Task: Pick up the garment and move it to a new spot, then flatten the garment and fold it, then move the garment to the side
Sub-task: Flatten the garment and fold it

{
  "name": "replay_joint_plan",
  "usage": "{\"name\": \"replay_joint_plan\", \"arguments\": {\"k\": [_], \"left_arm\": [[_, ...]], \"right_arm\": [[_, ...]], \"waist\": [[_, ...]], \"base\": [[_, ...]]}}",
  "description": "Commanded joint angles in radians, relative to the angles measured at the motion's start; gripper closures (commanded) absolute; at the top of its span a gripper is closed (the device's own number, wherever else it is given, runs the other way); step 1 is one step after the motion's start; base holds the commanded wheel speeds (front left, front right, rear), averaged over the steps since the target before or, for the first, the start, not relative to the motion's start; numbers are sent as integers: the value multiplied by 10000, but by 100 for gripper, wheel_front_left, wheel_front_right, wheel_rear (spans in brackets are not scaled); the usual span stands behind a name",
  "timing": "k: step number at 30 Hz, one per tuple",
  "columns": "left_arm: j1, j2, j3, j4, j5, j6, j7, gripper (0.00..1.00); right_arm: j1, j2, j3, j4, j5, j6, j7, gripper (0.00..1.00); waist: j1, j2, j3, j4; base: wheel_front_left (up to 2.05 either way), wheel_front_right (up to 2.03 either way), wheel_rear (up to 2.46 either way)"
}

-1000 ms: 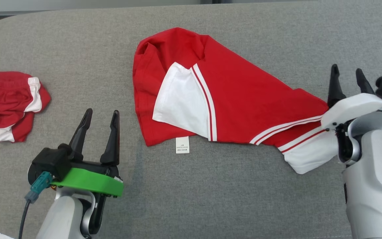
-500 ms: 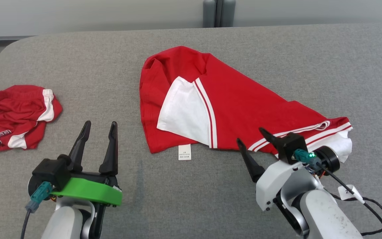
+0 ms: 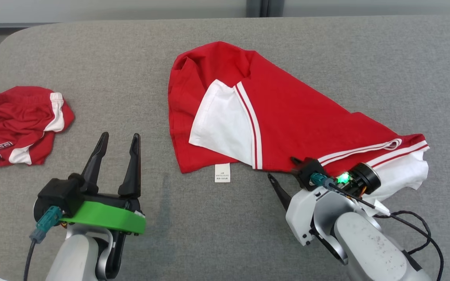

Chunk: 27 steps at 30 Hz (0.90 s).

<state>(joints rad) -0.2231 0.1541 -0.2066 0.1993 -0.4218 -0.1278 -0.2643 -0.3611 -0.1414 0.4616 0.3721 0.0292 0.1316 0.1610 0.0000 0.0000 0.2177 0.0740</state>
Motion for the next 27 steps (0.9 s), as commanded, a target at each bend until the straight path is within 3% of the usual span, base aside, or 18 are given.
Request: {"name": "replay_joint_plan", "arguments": {"k": [1, 7, 8, 9, 10, 11, 19, 27], "left_arm": [[-161, 68, 27, 0, -26, -36, -1, 0], [-180, 18, 56, 25, -32, -36, -1, 0], [-175, 13, 66, 29, -30, -36, -1, 0], [-167, 11, 82, 37, -25, -36, -1, 0], [-158, 12, 95, 47, -19, -36, -1, 0], [-149, 13, 103, 53, -14, -36, -1, 0], [-118, 73, 140, -4, 2, -37, -1, 0], [-295, 121, 145, -169, 37, -37, -1, 0]], "right_arm": [[-209, -27, 40, 189, -133, -17, -127, 0], [-690, 94, 2, 856, -290, -17, -446, 0], [-726, 121, -26, 923, -319, -17, -512, 11], [-775, 150, -64, 983, -362, -17, -598, 56], [-795, 179, -97, 1014, -362, -17, -684, 73], [-816, 210, -136, 1061, -362, -17, -775, 100], [-1039, 449, -551, 860, -16, -17, -1275, 100], [-2678, 310, -1874, 481, 1203, -17, -893, 100]], "waist": [[0, 0, 111, 120], [0, 0, 173, 222], [0, 0, 173, 221], [0, 0, 171, 216], [0, 0, 169, 211], [0, 0, 164, 202], [0, 0, 189, 105], [0, 0, 567, 4]], "base": [[0, 0, 0], [0, 0, 0], [0, 0, 0], [0, 0, 0], [0, 0, 0], [0, 0, 0], [0, 0, 0], [0, 0, 0]]}}
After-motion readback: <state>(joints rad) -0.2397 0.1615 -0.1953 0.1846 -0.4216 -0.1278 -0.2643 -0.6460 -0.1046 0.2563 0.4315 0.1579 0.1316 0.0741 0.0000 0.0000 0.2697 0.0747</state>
